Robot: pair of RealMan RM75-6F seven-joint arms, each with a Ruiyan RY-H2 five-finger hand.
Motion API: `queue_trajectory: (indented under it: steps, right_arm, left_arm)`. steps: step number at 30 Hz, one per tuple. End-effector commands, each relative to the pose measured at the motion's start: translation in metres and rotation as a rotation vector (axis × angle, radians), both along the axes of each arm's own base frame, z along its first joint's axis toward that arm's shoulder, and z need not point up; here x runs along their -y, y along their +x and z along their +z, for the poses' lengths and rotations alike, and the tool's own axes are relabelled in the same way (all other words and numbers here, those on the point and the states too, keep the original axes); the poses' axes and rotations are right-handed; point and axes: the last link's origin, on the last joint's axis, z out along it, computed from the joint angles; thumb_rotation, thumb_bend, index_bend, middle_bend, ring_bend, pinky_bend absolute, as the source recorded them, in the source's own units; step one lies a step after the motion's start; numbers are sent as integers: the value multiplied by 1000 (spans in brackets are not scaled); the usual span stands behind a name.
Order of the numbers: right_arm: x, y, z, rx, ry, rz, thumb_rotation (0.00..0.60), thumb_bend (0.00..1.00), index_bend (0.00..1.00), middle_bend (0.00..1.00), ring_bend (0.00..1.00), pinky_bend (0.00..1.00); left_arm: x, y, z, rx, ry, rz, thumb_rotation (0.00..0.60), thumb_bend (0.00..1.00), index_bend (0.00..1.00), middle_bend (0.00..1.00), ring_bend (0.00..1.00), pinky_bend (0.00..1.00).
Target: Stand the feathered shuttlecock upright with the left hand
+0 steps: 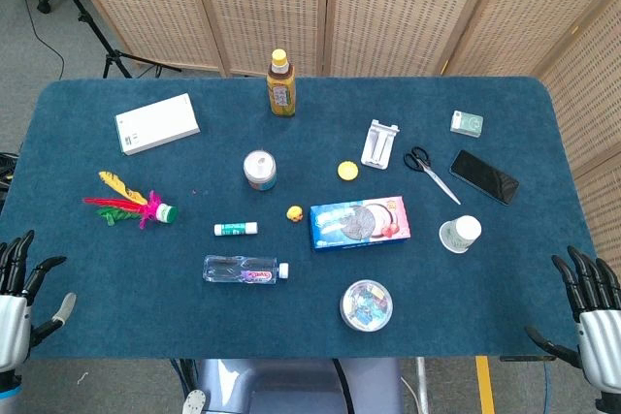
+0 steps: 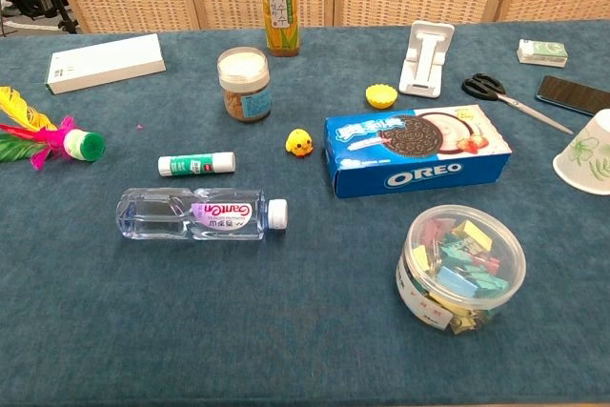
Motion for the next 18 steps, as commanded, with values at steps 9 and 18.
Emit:
queue_trajectory:
  steps: [9,18]
  right_arm:
    - [-2,1,0,-1,-1,7,600,0,0,0,0,0]
    - [-1,1,-1,-6,2,3,600,0,0,0,0,0]
  left_arm:
    - [1,1,1,1,5,-8,600,265,308,0,0,0]
    - [1,-1,1,0,1,5,600,265,308,0,0,0]
